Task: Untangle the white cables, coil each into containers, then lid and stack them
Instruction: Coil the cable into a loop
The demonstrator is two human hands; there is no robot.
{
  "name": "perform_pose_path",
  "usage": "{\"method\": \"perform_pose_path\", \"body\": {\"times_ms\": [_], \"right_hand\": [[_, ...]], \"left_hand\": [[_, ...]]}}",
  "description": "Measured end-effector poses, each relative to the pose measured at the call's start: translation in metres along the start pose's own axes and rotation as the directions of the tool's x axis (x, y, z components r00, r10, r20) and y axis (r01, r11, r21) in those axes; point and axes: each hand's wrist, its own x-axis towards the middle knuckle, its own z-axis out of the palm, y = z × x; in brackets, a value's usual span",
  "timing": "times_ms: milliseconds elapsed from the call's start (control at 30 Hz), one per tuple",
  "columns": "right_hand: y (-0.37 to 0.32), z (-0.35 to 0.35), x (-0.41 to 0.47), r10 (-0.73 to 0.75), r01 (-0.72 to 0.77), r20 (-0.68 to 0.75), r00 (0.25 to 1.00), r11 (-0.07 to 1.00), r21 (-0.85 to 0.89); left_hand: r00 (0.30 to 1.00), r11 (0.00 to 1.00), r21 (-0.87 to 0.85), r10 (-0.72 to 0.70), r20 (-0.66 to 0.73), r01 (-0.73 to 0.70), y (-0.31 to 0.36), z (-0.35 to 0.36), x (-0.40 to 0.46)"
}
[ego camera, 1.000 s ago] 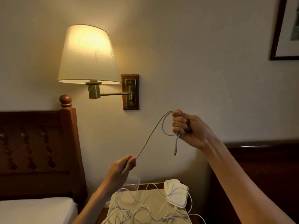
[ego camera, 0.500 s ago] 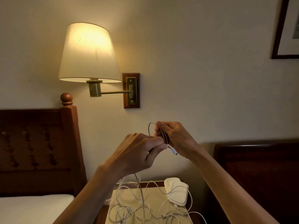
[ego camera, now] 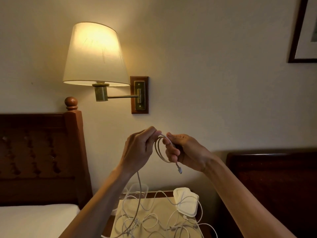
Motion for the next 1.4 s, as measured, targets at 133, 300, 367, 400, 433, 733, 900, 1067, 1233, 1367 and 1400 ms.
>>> {"method": "perform_pose_path", "body": {"times_ms": [133, 300, 367, 400, 433, 733, 900, 1067, 1233, 1367, 1400], "right_hand": [[0.003, 0.000, 0.003, 0.061, -0.059, 0.001, 0.998, 0.965, 0.255], [-0.009, -0.011, 0.004, 0.023, 0.009, -0.079, 0.997, 0.924, 0.381], [-0.016, -0.014, 0.002, 0.005, 0.038, -0.095, 0.996, 0.895, 0.444], [-0.020, -0.016, 0.001, -0.001, 0.049, -0.102, 0.995, 0.882, 0.469], [-0.024, -0.018, 0.001, -0.007, 0.059, -0.109, 0.994, 0.872, 0.486], [-0.032, -0.015, 0.009, -0.027, 0.089, -0.180, 0.983, 0.934, 0.347], [-0.014, -0.001, 0.013, -0.133, 0.103, -0.311, 0.941, 0.988, -0.111], [-0.004, 0.001, 0.010, -0.145, 0.061, -0.287, 0.947, 0.957, -0.284], [-0.001, 0.007, 0.007, -0.129, 0.026, -0.230, 0.965, 0.914, -0.406], [-0.001, 0.007, 0.006, -0.081, -0.003, -0.163, 0.983, 0.886, -0.463], [-0.001, 0.007, 0.007, -0.071, -0.008, -0.150, 0.986, 0.885, -0.466]], "left_hand": [[0.994, 0.979, -0.170, -0.103, 0.040, 0.109, -0.007, 0.007, -0.001], [0.946, 0.883, -0.351, -0.256, 0.199, 0.312, -0.030, 0.007, -0.023], [0.928, 0.862, -0.353, -0.302, 0.219, 0.363, -0.041, 0.009, -0.037], [0.919, 0.856, -0.342, -0.329, 0.219, 0.388, -0.048, 0.010, -0.045], [0.908, 0.849, -0.328, -0.360, 0.214, 0.414, -0.056, 0.010, -0.052], [0.685, 0.867, 0.056, -0.430, 0.588, 0.496, -0.037, 0.019, -0.076], [0.803, 0.994, -0.092, 0.012, 0.596, 0.053, 0.025, 0.002, -0.033], [0.909, 0.985, -0.004, 0.160, 0.386, -0.171, 0.031, -0.011, -0.014], [0.949, 0.954, 0.161, 0.214, 0.229, -0.254, 0.026, -0.020, -0.004], [0.982, 0.956, 0.243, 0.135, 0.134, -0.165, 0.015, -0.023, 0.007], [0.988, 0.965, 0.232, 0.094, 0.125, -0.121, 0.011, -0.021, 0.007]]}}
